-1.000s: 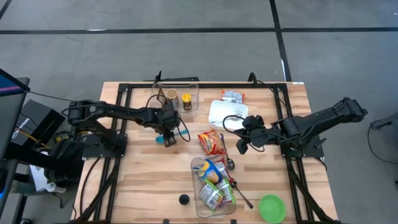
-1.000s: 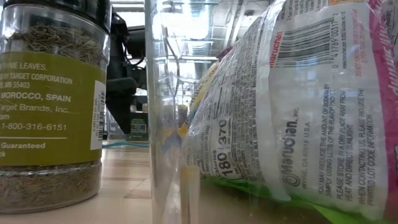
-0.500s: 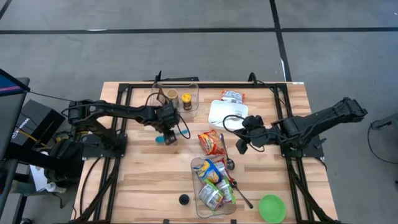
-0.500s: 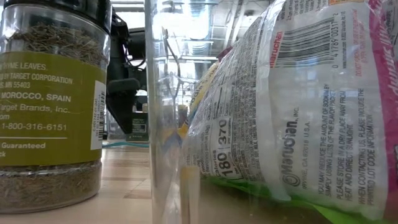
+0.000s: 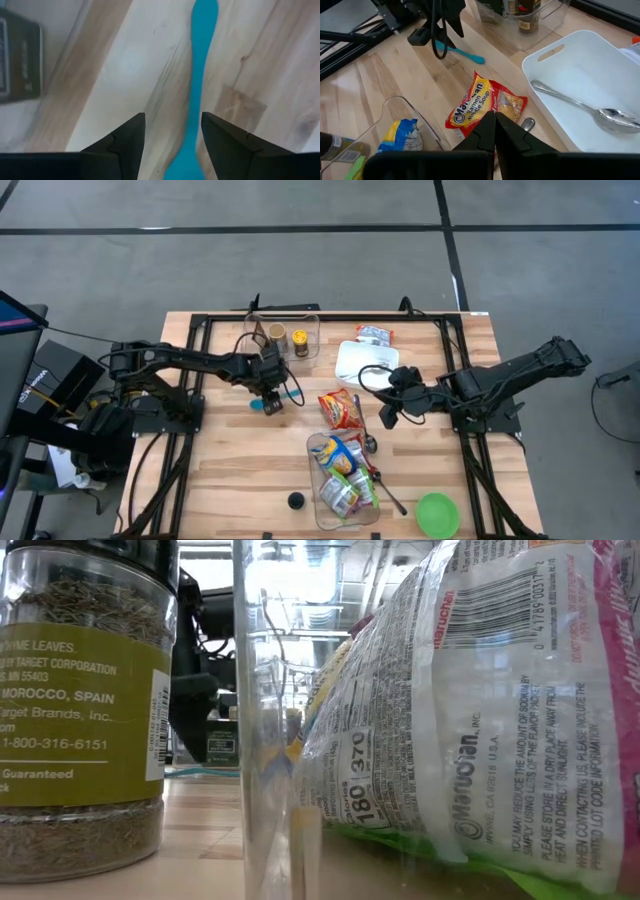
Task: Pick & Place Food Item
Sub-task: Put the blue spoon into the white bin
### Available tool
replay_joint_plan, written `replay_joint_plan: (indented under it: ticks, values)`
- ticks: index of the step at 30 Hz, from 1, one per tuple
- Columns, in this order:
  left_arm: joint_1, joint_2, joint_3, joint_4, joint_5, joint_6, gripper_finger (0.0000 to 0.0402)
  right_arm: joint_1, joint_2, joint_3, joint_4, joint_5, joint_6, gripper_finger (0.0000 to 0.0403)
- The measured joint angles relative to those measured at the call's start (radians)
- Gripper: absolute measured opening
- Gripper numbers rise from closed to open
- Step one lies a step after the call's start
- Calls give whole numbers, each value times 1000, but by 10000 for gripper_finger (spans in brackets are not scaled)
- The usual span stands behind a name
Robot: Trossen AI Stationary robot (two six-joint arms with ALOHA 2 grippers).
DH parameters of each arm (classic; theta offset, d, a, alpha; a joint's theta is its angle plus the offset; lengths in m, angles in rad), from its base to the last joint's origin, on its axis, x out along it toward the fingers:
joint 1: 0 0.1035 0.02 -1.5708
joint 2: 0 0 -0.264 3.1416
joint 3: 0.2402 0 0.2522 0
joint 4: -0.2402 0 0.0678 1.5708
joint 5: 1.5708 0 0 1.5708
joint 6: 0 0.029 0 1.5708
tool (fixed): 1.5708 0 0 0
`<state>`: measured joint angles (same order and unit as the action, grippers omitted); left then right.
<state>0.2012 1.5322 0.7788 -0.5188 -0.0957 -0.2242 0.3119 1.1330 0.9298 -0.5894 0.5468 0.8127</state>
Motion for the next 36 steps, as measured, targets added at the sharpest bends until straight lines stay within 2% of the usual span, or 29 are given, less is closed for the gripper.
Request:
replay_joint_plan:
  ticks: [10, 16, 32, 36]
  values:
    - [-35, -2, -41, 36, -3, -24, 182, 0, 0, 0, 0, 0, 0, 1]
    - [-81, 0, -43, 47, -55, -24, 182, 0, 0, 0, -1, 0, 0, 1]
    - [-82, 0, -44, 53, -70, -24, 182, 0, 0, 0, -1, 0, 0, 1]
    - [-82, 0, -83, 87, -70, -24, 182, 0, 0, 0, -1, 0, 0, 1]
